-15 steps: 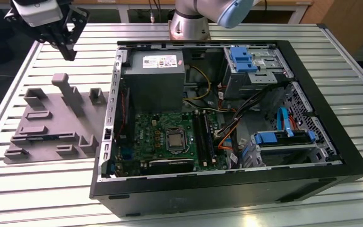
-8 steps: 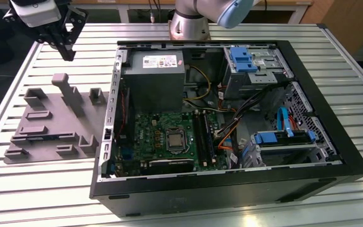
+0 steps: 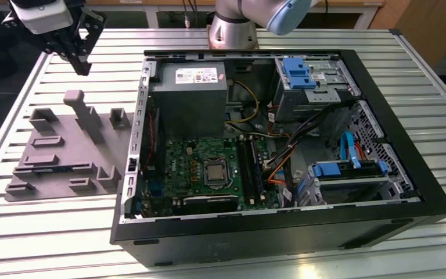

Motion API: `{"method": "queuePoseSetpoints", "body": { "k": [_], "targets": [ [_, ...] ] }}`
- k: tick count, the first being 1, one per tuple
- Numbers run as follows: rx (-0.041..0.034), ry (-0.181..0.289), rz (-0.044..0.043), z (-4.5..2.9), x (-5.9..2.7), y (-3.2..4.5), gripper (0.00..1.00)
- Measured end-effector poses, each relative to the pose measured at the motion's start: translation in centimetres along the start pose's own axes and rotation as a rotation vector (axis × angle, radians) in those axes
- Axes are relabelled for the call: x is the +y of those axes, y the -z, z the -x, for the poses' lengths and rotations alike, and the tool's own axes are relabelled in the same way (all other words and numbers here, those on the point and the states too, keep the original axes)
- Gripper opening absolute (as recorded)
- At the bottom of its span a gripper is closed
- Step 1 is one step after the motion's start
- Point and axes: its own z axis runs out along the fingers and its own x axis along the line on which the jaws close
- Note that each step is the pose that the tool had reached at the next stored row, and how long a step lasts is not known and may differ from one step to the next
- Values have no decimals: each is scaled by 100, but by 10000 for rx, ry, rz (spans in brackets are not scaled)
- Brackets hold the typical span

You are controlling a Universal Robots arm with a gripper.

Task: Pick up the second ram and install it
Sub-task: 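Reach for the second ram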

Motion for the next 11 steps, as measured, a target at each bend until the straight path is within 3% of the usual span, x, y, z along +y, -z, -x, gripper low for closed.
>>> {"method": "queuePoseSetpoints", "body": {
  "k": [11],
  "targets": [
    [0, 1, 0, -75, -6, -4, 11]
  ]
}}
